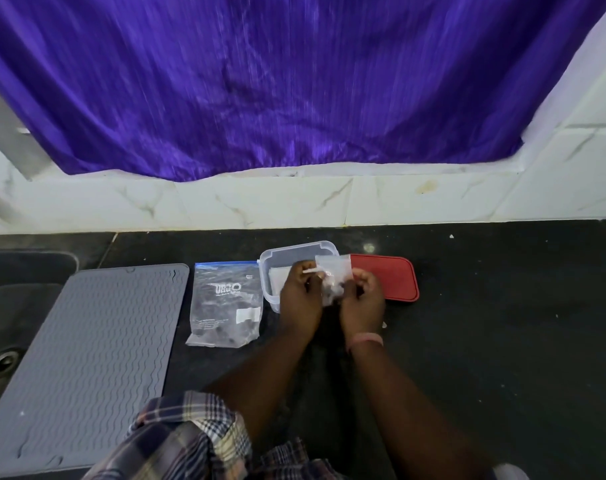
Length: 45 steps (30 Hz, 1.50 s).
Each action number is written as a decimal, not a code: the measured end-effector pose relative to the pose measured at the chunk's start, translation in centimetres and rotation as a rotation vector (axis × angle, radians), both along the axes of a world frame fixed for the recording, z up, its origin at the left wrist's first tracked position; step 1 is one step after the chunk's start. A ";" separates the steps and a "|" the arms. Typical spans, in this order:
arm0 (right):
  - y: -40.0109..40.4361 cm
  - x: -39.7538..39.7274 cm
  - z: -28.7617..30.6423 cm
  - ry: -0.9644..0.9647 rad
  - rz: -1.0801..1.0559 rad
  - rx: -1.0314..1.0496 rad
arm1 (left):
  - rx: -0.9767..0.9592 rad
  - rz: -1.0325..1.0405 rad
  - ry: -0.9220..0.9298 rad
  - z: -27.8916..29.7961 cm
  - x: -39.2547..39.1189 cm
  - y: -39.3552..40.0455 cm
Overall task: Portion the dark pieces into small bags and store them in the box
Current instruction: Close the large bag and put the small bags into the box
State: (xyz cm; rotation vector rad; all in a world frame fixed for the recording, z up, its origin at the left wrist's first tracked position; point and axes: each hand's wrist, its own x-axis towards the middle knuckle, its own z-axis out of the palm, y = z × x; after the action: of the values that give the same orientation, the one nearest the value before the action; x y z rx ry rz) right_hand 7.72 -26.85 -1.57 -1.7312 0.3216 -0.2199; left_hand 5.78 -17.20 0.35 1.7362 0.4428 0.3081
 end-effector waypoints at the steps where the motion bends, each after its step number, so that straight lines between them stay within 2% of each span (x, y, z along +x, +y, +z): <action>1: 0.5 0.9 0.7 0.005 -0.004 -0.028 | 0.013 0.063 -0.002 0.1 0.3 0.7; 3: 1.4 2.9 2.4 0.069 0.028 -0.152 | 0.116 0.194 -0.023 0.2 0.5 2.3; 5: 2.3 5.1 3.0 0.141 0.135 -0.383 | 0.281 0.263 0.018 0.3 0.3 3.8; 8: 3.8 7.1 3.1 0.152 0.316 -0.622 | 0.484 0.227 0.295 0.3 -0.3 5.4; 10: 4.7 7.9 2.8 0.176 0.342 -0.670 | 0.472 0.191 0.386 -0.1 -0.4 6.1; 13: 5.5 8.0 1.8 0.243 0.332 -0.682 | 0.370 0.183 0.312 -0.9 -0.4 6.4; 16: 5.6 7.7 1.2 0.263 0.338 -0.672 | 0.350 0.208 0.281 -0.9 -0.3 6.2; 19: 5.8 7.7 1.6 0.395 0.477 -0.787 | 0.345 0.220 0.275 -1.0 -0.2 6.2; 24: 7.2 7.6 3.7 0.317 0.621 -1.112 | 0.402 0.212 0.256 -1.4 -0.1 6.0; 26: 7.5 7.7 3.7 0.398 0.755 -1.135 | 0.407 0.225 0.274 -1.3 0.0 5.8; 29: 7.0 7.2 2.9 0.572 0.918 -1.051 | 0.410 0.227 0.278 -1.2 0.0 5.7; 30: 6.5 7.1 2.7 0.555 0.900 -1.010 | 0.413 0.226 0.282 -1.2 0.1 5.7; 32: 5.5 7.2 2.7 0.359 0.770 -0.962 | 0.420 0.233 0.296 -1.0 0.2 5.7; 35: 3.6 7.5 3.3 -0.048 0.419 -0.858 | 0.408 0.220 0.298 -1.1 0.1 5.7; 37: 1.4 7.8 2.8 -0.210 0.152 -0.737 | 0.387 0.204 0.283 -1.2 0.0 5.7; 38: -0.3 8.1 2.0 -0.199 0.060 -0.719 | 0.382 0.198 0.281 -1.3 0.0 5.8; 39: -1.9 8.2 1.1 -0.107 0.026 -0.728 | 0.386 0.197 0.282 -1.4 0.0 5.9; 42: -6.9 7.7 -2.7 0.315 0.152 -0.946 | 0.389 0.205 0.274 -1.6 0.0 5.8; 43: -8.1 7.1 -3.8 0.361 0.226 -1.043 | 0.397 0.211 0.272 -1.6 0.0 5.7; 45: -9.3 6.5 -4.9 0.315 0.332 -1.154 | 0.415 0.216 0.270 -1.8 -0.1 5.6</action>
State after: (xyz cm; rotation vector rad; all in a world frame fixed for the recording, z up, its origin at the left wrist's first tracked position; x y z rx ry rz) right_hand 14.24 -36.16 -6.42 -2.9370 0.1117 0.1652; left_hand 5.72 -11.56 -1.47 2.1510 0.8101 0.3379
